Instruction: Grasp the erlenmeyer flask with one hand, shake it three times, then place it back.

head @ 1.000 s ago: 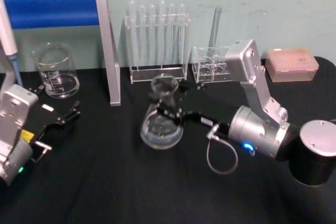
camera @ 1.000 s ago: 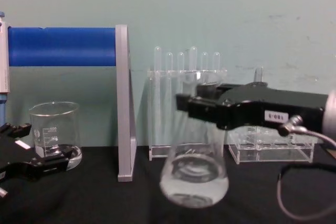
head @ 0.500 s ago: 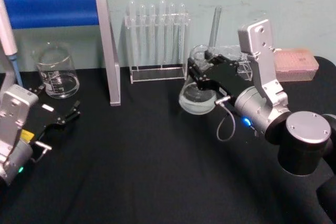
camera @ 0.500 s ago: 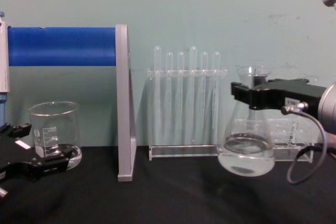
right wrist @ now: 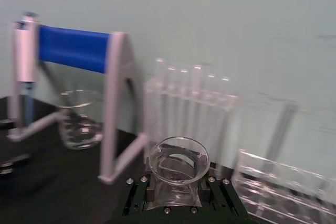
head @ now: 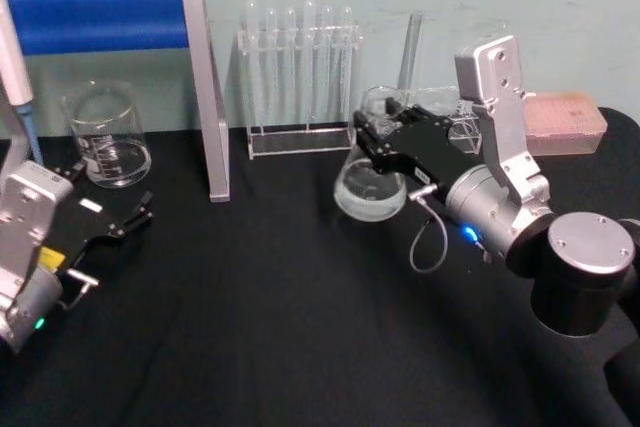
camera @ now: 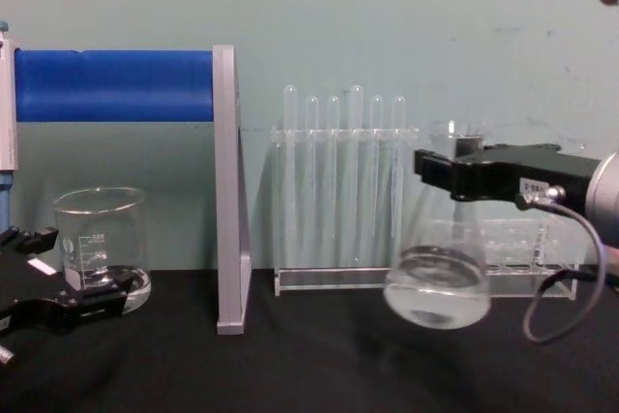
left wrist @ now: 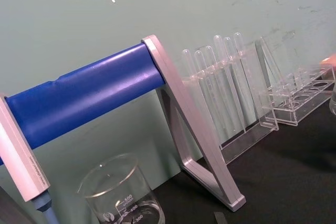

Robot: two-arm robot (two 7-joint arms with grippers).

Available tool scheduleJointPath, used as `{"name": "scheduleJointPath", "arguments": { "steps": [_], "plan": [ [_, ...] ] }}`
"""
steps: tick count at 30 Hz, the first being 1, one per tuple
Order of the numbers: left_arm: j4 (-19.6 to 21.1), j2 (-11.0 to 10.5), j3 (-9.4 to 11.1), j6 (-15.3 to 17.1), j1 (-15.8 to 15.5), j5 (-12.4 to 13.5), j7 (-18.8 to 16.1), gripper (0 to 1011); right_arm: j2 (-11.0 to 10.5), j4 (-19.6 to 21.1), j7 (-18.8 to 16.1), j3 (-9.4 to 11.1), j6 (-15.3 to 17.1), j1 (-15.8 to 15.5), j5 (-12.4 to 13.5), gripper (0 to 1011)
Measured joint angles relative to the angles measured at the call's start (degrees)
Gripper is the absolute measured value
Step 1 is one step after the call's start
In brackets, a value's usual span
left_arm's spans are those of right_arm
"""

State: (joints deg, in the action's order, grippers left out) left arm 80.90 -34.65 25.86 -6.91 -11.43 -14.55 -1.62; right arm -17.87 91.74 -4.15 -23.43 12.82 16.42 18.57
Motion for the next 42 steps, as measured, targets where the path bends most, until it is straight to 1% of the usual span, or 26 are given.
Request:
{"name": "scheduleJointPath", "arguments": {
  "steps": [1,2,3,6,7,8,9,12,13,15,16,18,19,22,26,30,33,36,37,41,42],
  "plan": [
    [0.0,0.0,0.0,0.0,0.0,0.0,0.0,1001,-0.45,0.73,-1.83,0.0,-0.04,-0.32,0.56,456],
    [0.0,0.0,0.0,0.0,0.0,0.0,0.0,1001,-0.7,1.09,-2.75,-0.01,-0.04,-0.47,0.84,456],
    [0.0,0.0,0.0,0.0,0.0,0.0,0.0,1001,-1.37,1.78,-4.83,-0.14,-0.04,-0.74,1.37,456],
    [0.0,0.0,0.0,0.0,0.0,0.0,0.0,1001,-2.58,2.96,-8.41,-0.45,0.07,-1.1,2.36,456],
    [0.0,0.0,0.0,0.0,0.0,0.0,0.0,1001,-3.43,3.64,-11.05,-0.69,0.28,-1.31,3.06,456],
    [0.0,0.0,0.0,0.0,0.0,0.0,0.0,1001,-3.9,3.96,-12.53,-0.83,0.35,-1.39,3.4,456],
    [0.0,0.0,0.0,0.0,0.0,0.0,0.0,1001,-4.8,4.49,-14.93,-1.17,0.4,-1.49,4.03,456],
    [0.0,0.0,0.0,0.0,0.0,0.0,0.0,1001,-6.38,5.3,-19.0,-1.9,0.35,-1.53,5.25,456],
    [0.0,0.0,0.0,0.0,0.0,0.0,0.0,1001,-7.39,5.66,-21.32,-2.46,0.14,-1.5,6.0,456],
    [0.0,0.0,0.0,0.0,0.0,0.0,0.0,1001,-8.4,5.98,-23.46,-3.02,-0.16,-1.37,6.83,456],
    [0.0,0.0,0.0,0.0,0.0,0.0,0.0,1001,-9.41,6.31,-25.7,-3.58,-0.48,-1.16,7.67,456],
    [0.0,0.0,0.0,0.0,0.0,0.0,0.0,1001,-10.31,6.58,-27.82,-4.15,-0.84,-0.99,8.43,456],
    [0.0,0.0,0.0,0.0,0.0,0.0,0.0,1001,-11.26,6.88,-29.83,-4.71,-1.28,-0.79,9.14,456],
    [0.0,0.0,0.0,0.0,0.0,0.0,0.0,1001,-12.32,7.29,-32.32,-5.38,-1.87,-0.56,10.13,456],
    [0.0,0.0,0.0,0.0,0.0,0.0,0.0,1001,-14.07,7.72,-36.36,-6.86,-3.03,0.1,11.44,456],
    [0.0,0.0,0.0,0.0,0.0,0.0,0.0,1001,-15.27,7.97,-38.72,-8.04,-3.92,0.56,12.0,456],
    [0.0,0.0,0.0,0.0,0.0,0.0,0.0,1001,-15.86,8.11,-39.58,-8.76,-4.39,0.81,12.26,456],
    [0.0,0.0,0.0,0.0,0.0,0.0,0.0,1001,-16.11,8.21,-39.51,-9.25,-4.63,0.97,12.43,456],
    [0.0,0.0,0.0,0.0,0.0,0.0,0.0,1001,-16.11,8.22,-39.26,-9.33,-4.65,1.0,12.46,456],
    [0.0,0.0,0.0,0.0,0.0,0.0,0.0,1001,-15.48,8.2,-36.38,-9.4,-4.59,1.05,12.48,456],
    [0.0,0.0,0.0,0.0,0.0,0.0,0.0,1001,-15.02,8.13,-34.41,-9.31,-4.43,1.02,12.38,456]
  ]
}}
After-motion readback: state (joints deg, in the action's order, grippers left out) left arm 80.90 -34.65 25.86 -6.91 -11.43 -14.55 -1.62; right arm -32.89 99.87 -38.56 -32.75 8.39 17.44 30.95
